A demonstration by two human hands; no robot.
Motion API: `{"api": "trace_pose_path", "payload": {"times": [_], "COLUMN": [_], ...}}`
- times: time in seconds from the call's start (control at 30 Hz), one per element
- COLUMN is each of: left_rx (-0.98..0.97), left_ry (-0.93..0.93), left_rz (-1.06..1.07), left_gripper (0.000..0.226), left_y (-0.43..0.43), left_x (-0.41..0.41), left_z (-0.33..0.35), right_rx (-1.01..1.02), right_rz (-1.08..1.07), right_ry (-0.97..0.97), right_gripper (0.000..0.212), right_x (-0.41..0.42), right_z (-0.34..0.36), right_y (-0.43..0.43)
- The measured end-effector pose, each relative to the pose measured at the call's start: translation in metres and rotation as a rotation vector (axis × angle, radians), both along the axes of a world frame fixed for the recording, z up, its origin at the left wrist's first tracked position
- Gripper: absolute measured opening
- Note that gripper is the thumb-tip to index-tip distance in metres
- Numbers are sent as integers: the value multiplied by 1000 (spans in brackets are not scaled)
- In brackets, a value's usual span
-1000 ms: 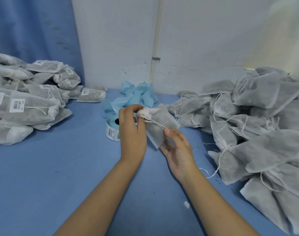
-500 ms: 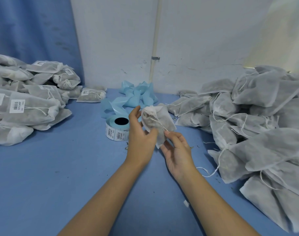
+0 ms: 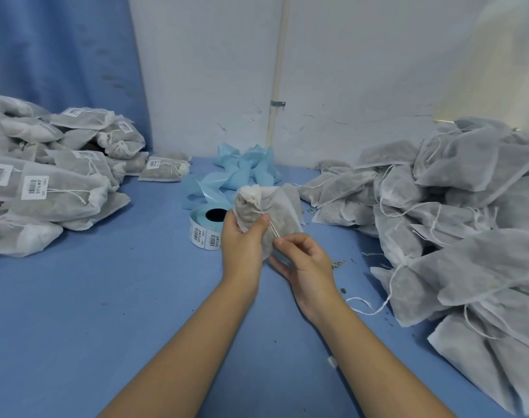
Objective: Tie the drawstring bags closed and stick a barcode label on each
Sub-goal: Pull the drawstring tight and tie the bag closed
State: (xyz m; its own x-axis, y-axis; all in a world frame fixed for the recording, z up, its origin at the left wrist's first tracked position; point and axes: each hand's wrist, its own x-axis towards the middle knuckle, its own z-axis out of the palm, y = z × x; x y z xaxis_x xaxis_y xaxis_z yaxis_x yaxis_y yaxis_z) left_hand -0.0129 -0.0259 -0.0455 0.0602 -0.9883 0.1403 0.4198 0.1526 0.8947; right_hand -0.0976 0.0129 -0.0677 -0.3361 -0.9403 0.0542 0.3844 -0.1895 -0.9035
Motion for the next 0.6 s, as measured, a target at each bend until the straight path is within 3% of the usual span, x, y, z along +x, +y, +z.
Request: {"api": "trace_pose_path", "payload": {"times": [0.2,0.37,0.47,0.6], "left_rx": [-47,-140,-227,-233], "left_ry": [-214,-795,-1146,-1248], "left_rz": [41,164,176,191], "left_gripper": [33,18,23,19], "left_y": [-14,-18,-18,-20], "left_x": [24,44,48,49], "left_z": [8,-7,-14,-21], "right_rx": [61,73,82,84], "right_rz": [-85,-137,-139,-137], "right_ry": [37,-30,-3,3], "right_gripper": [16,17,17,16], "right_x": [0,0,1,1], "right_z": [0,1,1,0], "right_y": [0,-2,-2,-2]}}
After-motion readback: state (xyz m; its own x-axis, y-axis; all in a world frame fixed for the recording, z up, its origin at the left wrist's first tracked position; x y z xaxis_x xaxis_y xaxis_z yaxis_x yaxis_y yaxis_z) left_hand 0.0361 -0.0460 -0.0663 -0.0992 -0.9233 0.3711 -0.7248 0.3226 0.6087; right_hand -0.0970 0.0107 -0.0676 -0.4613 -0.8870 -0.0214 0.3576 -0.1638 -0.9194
